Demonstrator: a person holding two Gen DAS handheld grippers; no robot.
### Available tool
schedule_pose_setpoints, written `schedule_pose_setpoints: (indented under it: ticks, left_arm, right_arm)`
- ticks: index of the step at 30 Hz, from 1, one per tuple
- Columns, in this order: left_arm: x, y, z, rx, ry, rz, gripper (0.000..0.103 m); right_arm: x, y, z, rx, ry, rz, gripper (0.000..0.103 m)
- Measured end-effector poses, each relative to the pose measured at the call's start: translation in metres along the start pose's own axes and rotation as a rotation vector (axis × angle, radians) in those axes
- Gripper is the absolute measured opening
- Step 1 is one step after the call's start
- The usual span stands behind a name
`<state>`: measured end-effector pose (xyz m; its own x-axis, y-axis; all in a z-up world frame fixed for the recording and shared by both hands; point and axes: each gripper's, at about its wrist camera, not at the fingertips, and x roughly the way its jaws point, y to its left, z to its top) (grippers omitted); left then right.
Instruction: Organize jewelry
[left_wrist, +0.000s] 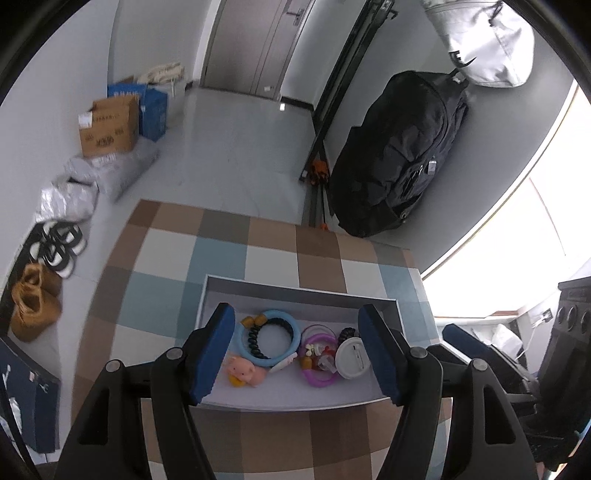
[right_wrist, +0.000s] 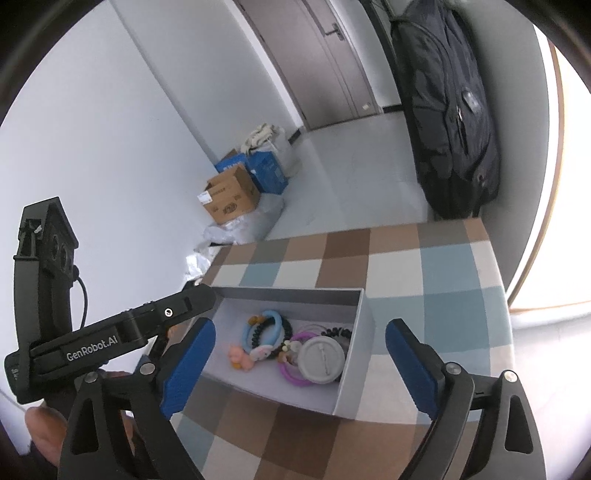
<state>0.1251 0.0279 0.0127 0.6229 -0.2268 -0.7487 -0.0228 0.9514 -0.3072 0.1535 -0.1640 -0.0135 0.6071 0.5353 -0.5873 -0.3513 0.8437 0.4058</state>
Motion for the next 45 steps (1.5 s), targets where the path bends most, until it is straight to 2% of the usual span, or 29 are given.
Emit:
schedule_pose_setpoints:
  ticks: [3,5,12,14,20,26,30,45]
  left_arm:
    - [-0.008,-0.002,-0.004,0.022,-0.028,0.020,0.068]
    - [-0.013,-0.004,-0.007,0.031,-0.052,0.032,0.075]
    - [-0.033,-0.007,-0.018,0.067,-0.121,0.062,0.078]
    - [-0.038,-0.008,-0.023,0.067,-0.133,0.068,0.082]
    - [-0.051,-0.009,-0.035,0.089,-0.173,0.091,0.083]
    - [-0.057,-0.006,-0.045,0.093,-0.171,0.103,0.083]
    - [-0.065,-0.010,-0.050,0.127,-0.201,0.132,0.083]
    - [-0.071,-0.013,-0.056,0.128,-0.206,0.131,0.083]
  right_arm:
    - [-0.008,0.004,-0.001,-0.020,-0.026,-0.003,0.100]
    - [-0.012,0.006,-0.002,-0.028,-0.039,-0.001,0.100]
    - [-0.036,0.016,-0.009,-0.078,-0.125,0.002,0.103]
    - [-0.039,0.018,-0.013,-0.088,-0.137,-0.004,0.103]
    - [-0.051,0.027,-0.030,-0.143,-0.170,-0.029,0.103]
    - [-0.061,0.030,-0.039,-0.156,-0.183,-0.027,0.103]
    - [-0.063,0.032,-0.043,-0.165,-0.182,-0.039,0.103]
    - [-0.063,0.031,-0.050,-0.167,-0.175,-0.051,0.103]
